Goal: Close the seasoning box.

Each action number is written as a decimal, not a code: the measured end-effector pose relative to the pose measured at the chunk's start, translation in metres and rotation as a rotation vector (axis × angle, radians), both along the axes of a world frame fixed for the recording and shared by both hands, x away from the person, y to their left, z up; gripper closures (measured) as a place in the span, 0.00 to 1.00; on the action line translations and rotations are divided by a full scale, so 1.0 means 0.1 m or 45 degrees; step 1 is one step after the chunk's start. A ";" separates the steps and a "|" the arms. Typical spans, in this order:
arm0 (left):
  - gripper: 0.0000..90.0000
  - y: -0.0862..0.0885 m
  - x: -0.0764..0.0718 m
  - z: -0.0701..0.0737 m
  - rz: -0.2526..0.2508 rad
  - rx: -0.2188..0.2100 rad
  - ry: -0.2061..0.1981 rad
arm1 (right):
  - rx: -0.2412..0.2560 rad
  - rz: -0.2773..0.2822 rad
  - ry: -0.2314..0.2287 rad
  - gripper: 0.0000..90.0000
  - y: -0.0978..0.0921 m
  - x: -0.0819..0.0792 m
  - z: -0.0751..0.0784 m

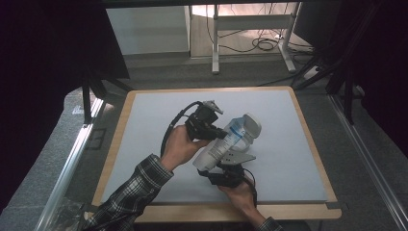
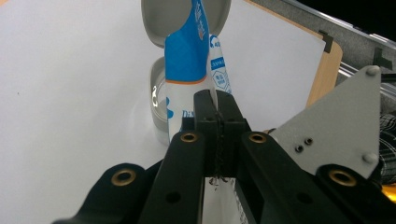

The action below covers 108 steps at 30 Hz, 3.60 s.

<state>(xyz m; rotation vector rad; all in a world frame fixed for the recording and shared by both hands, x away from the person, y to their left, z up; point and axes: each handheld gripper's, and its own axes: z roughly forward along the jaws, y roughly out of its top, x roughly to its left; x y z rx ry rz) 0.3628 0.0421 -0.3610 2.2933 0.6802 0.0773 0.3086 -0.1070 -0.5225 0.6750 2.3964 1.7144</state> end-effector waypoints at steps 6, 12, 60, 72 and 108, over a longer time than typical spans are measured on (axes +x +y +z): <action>1.00 -0.07 0.03 -0.02 -0.011 0.020 0.018 | 0.012 0.011 0.029 0.63 0.01 -0.01 0.00; 1.00 -0.11 0.05 -0.03 -0.016 0.038 0.027 | 0.017 0.025 0.037 0.64 0.01 -0.02 -0.01; 0.99 -0.25 0.24 -0.04 -0.037 0.102 0.115 | 0.098 0.073 0.098 0.65 0.07 -0.01 0.11; 0.99 -0.28 0.26 -0.04 -0.045 0.120 0.124 | 0.117 0.080 0.113 0.65 0.07 -0.01 0.13; 0.98 -0.35 0.30 -0.03 -0.055 0.153 0.132 | 0.145 0.095 0.116 0.65 0.07 -0.01 0.19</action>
